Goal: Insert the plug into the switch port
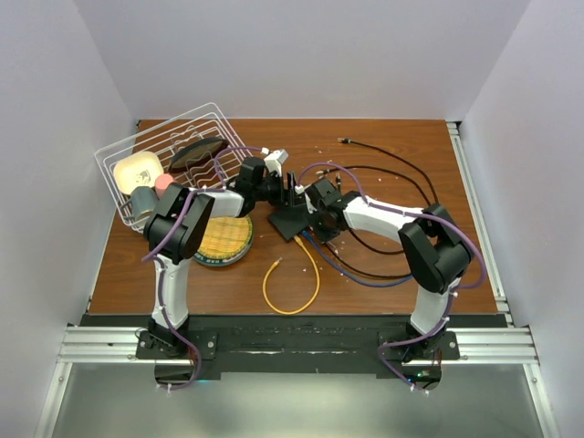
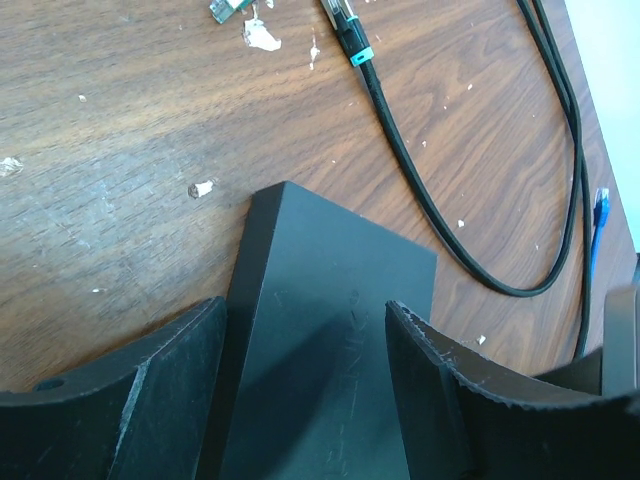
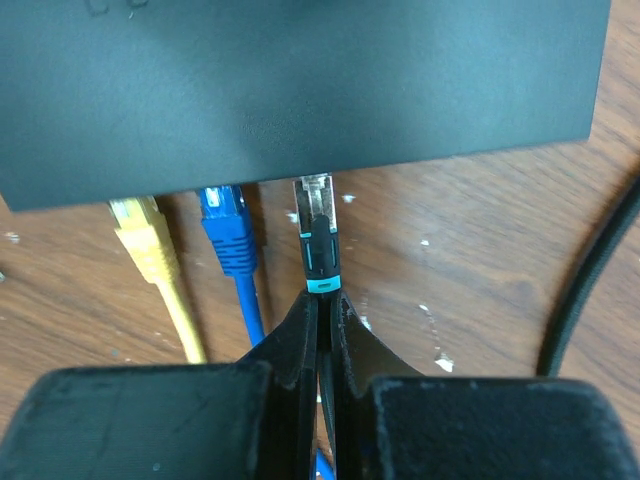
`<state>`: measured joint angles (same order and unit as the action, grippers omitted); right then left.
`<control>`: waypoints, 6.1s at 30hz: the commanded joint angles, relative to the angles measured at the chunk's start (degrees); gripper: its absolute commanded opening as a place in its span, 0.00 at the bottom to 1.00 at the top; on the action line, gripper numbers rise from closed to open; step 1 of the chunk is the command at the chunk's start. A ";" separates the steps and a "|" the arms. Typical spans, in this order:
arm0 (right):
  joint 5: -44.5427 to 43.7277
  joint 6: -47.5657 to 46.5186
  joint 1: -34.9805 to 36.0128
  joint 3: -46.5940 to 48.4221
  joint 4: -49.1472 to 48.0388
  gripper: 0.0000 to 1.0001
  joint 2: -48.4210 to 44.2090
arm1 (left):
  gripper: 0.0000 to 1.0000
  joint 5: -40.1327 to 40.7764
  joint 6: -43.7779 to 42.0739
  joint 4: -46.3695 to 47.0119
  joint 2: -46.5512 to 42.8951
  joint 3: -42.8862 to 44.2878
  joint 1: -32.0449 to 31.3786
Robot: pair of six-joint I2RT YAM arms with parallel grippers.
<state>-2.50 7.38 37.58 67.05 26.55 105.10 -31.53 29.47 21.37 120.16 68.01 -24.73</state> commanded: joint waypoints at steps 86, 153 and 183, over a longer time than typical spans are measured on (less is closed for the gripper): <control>-2.24 -2.27 2.23 -6.66 -28.57 0.00 -2.62 | 0.58 -15.49 5.33 11.77 3.15 -5.08 -1.64; -6.37 4.49 2.23 -6.40 -26.81 0.20 -3.15 | 0.49 -5.57 3.22 2.81 -7.21 -15.44 -0.32; -6.38 9.32 -10.94 1.41 -20.92 0.96 -10.81 | 1.00 14.30 -2.58 2.28 -36.31 -26.08 0.91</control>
<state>-10.94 14.33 30.94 64.66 7.94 91.66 -18.28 29.36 21.19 86.61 42.61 -23.79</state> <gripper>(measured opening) 0.964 0.997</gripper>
